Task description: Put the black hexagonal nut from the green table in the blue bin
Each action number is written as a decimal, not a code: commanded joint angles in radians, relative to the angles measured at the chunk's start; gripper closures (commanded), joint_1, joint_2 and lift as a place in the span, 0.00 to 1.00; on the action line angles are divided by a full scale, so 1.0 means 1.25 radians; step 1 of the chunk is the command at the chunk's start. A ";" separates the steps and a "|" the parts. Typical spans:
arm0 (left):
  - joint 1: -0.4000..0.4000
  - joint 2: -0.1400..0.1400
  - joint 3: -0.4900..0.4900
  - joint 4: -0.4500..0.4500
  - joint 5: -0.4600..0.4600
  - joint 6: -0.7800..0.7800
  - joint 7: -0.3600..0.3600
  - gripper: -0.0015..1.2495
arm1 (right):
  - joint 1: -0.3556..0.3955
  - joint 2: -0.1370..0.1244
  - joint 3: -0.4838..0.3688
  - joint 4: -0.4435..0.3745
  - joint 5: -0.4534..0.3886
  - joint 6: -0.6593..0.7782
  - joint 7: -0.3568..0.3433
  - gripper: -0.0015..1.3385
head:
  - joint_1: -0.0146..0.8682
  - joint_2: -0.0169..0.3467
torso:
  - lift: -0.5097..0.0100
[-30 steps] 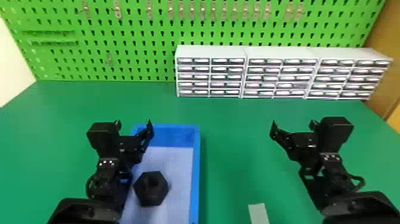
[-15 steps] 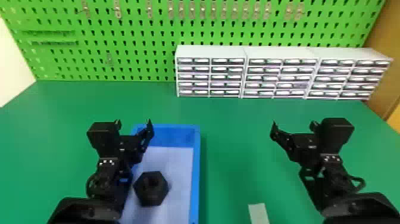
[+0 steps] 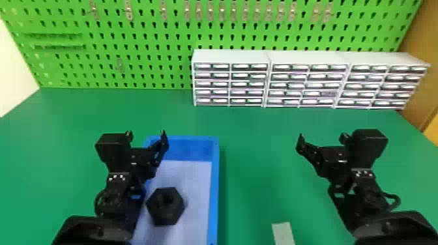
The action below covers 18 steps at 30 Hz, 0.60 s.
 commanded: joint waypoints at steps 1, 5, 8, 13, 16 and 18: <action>-0.001 0.000 -0.001 0.000 0.000 0.000 0.000 0.31 | 0.000 -0.001 0.000 0.000 0.000 0.000 0.000 0.09 | 0.76 0.20 | 0.80; -0.001 0.000 0.000 0.000 0.000 0.000 0.000 0.31 | 0.000 -0.001 0.000 0.001 0.000 0.000 0.000 0.09 | 0.76 0.20 | 0.80; -0.001 0.000 0.000 0.000 -0.001 0.000 0.000 0.31 | 0.000 -0.002 0.001 0.000 0.000 0.000 0.000 0.09 | 0.76 0.20 | 0.80; -0.003 0.000 -0.001 0.000 -0.005 0.000 0.000 0.31 | -0.001 -0.004 0.004 0.000 0.000 0.004 0.000 0.09 | 0.76 0.20 | 0.80; -0.004 0.000 0.000 0.000 -0.005 0.000 0.000 0.31 | -0.002 -0.005 0.005 0.001 0.000 0.005 0.000 0.09 | 0.76 0.20 | 0.80; -0.004 0.000 0.000 0.000 -0.005 0.000 0.000 0.31 | -0.002 -0.005 0.006 0.000 0.001 0.005 0.000 0.09 | 0.76 0.20 | 0.80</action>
